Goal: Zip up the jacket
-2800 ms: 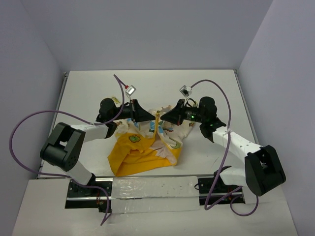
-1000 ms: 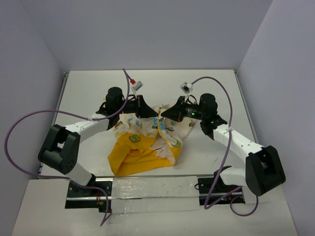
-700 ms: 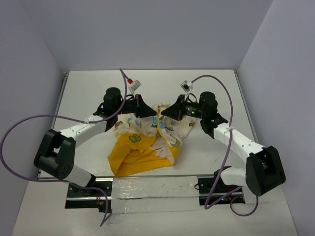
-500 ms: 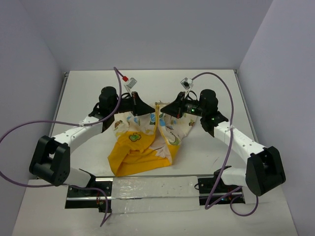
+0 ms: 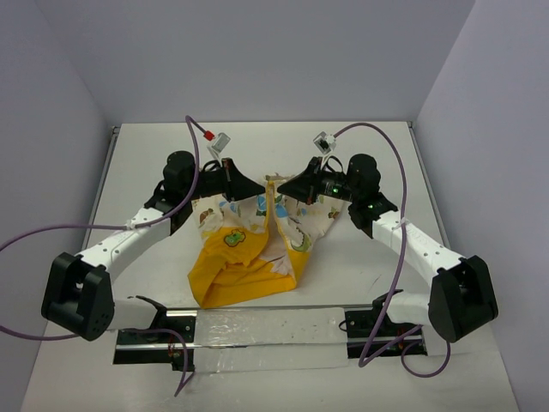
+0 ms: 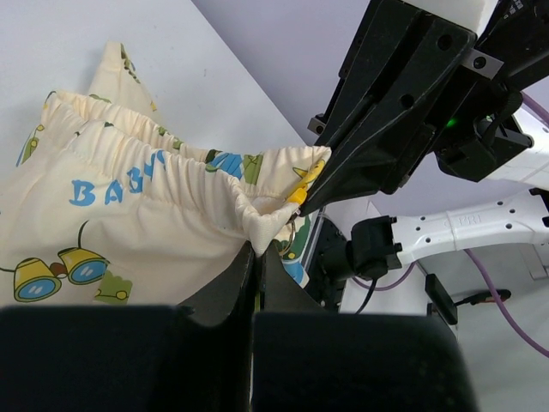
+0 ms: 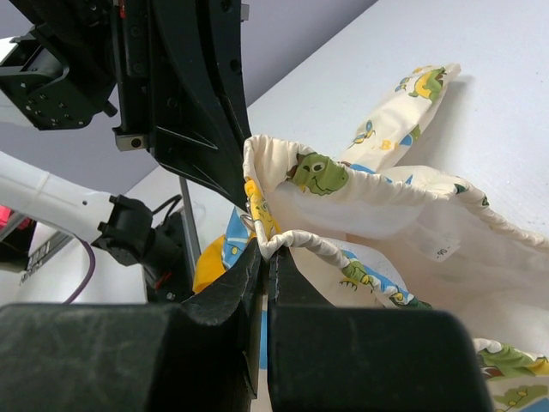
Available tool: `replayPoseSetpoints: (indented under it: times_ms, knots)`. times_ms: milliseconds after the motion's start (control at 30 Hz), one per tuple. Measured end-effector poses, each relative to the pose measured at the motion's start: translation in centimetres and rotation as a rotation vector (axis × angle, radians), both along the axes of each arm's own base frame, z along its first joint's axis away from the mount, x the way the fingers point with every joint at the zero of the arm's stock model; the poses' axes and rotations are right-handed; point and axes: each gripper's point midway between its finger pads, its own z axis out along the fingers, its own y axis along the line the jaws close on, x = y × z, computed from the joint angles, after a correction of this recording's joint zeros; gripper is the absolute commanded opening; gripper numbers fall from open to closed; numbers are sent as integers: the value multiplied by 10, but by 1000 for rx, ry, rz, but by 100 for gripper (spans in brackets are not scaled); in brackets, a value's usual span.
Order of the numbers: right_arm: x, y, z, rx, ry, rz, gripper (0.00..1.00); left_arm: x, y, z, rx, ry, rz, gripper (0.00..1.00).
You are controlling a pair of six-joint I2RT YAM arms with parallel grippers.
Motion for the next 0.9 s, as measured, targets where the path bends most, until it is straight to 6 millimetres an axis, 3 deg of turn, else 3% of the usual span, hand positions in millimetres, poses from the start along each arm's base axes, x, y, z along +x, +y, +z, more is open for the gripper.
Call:
replayPoseSetpoints:
  times_ms: [600,667,733,800,900]
  knots:
    - [3,-6,-6,-15,37,-27,0,6,-17,-21,21,29,-31,0]
    - [2,-6,-5,-15,36,-28,0,7,-17,-20,20,25,-31,10]
    - [2,-6,-5,-14,39,-29,0,7,-17,-21,22,23,-26,38]
    - [4,-7,-2,-7,30,-38,0,9,-15,-25,41,27,-9,58]
    - [12,-13,17,23,-30,-71,0,12,-7,-47,105,96,41,64]
